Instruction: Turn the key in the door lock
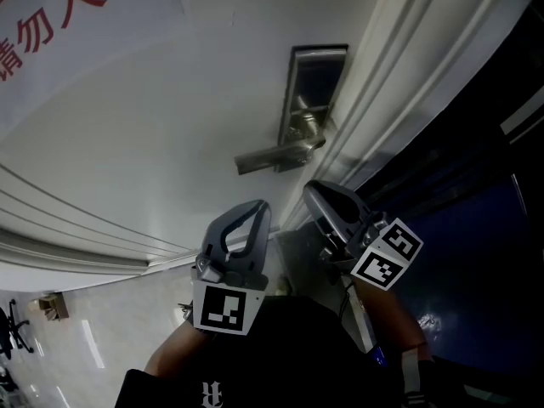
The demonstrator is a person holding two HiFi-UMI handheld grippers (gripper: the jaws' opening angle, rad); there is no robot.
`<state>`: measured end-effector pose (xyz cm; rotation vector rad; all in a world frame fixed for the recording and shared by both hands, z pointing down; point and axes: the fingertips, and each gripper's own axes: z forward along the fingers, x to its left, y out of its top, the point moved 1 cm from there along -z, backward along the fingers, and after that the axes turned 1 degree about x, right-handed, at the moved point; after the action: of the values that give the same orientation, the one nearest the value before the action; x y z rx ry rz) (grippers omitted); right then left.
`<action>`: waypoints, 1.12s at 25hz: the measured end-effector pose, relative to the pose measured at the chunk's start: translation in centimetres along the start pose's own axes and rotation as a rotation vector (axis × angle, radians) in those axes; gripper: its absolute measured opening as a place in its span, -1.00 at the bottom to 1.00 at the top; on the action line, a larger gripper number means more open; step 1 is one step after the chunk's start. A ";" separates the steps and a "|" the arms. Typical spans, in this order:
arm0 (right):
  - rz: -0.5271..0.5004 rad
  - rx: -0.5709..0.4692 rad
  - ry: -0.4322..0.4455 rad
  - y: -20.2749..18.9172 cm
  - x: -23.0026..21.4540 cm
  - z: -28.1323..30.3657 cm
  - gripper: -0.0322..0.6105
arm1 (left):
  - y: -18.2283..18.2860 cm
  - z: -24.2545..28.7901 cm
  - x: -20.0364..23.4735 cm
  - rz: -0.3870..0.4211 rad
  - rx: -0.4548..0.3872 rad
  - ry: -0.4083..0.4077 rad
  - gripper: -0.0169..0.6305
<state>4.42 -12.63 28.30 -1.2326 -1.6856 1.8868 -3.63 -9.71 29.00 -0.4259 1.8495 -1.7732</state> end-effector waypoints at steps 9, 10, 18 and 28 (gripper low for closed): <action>-0.145 0.089 -0.146 -2.6 0.0 0.9 -0.85 | -0.7 -0.1 0.4 -0.355 -0.009 -0.090 -0.93; -0.148 0.089 -0.153 -2.6 -0.1 1.0 -0.85 | -0.5 0.0 0.5 -0.349 -0.016 -0.089 -0.93; -0.144 0.078 -0.176 -2.3 -0.3 0.8 -0.85 | -0.8 0.0 -0.2 -0.336 -0.001 -0.096 -0.93; -0.159 0.079 -0.170 -2.1 0.0 1.1 -0.86 | -0.4 -0.1 -0.1 -0.342 -0.005 -0.099 -0.92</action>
<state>3.01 -12.83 30.15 -0.9022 -1.7188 1.9870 -3.61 -9.62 29.44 -0.8595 1.7927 -1.9254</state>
